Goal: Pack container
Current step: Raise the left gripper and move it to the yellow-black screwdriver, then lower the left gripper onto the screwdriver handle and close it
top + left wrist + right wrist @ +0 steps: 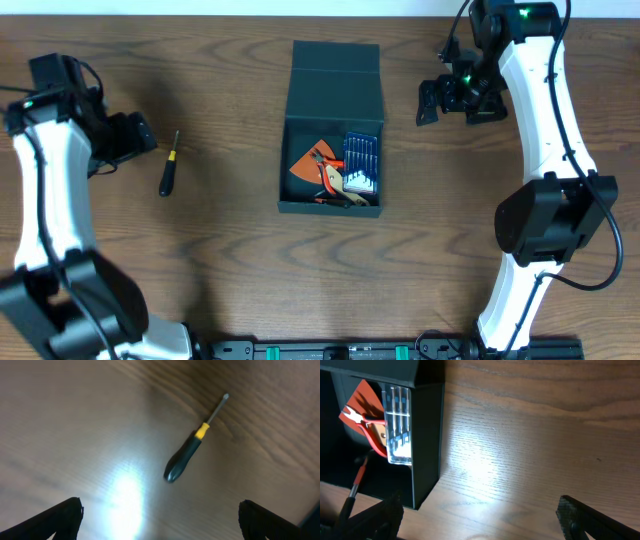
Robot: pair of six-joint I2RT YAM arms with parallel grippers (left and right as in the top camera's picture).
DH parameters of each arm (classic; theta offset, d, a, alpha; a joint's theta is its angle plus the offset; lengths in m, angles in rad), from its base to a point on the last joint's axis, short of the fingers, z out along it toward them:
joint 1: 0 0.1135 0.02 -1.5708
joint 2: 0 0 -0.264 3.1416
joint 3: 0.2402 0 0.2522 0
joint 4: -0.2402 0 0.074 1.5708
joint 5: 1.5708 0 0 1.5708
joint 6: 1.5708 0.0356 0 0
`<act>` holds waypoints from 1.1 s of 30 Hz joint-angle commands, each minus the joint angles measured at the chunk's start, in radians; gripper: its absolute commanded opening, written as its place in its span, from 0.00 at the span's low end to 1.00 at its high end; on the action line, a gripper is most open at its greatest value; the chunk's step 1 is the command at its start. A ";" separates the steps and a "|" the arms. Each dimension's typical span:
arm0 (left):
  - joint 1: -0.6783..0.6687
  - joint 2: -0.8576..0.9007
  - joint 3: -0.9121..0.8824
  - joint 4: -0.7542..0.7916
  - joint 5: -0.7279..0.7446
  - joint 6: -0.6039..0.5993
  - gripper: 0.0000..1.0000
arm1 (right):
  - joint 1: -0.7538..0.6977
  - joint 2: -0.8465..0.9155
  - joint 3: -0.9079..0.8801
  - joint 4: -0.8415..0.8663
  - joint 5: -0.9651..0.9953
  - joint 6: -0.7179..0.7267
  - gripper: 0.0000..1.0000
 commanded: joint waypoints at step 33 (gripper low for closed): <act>-0.041 0.309 -0.010 0.111 -0.017 0.364 0.98 | 0.008 -0.012 -0.005 -0.016 0.072 -0.051 0.99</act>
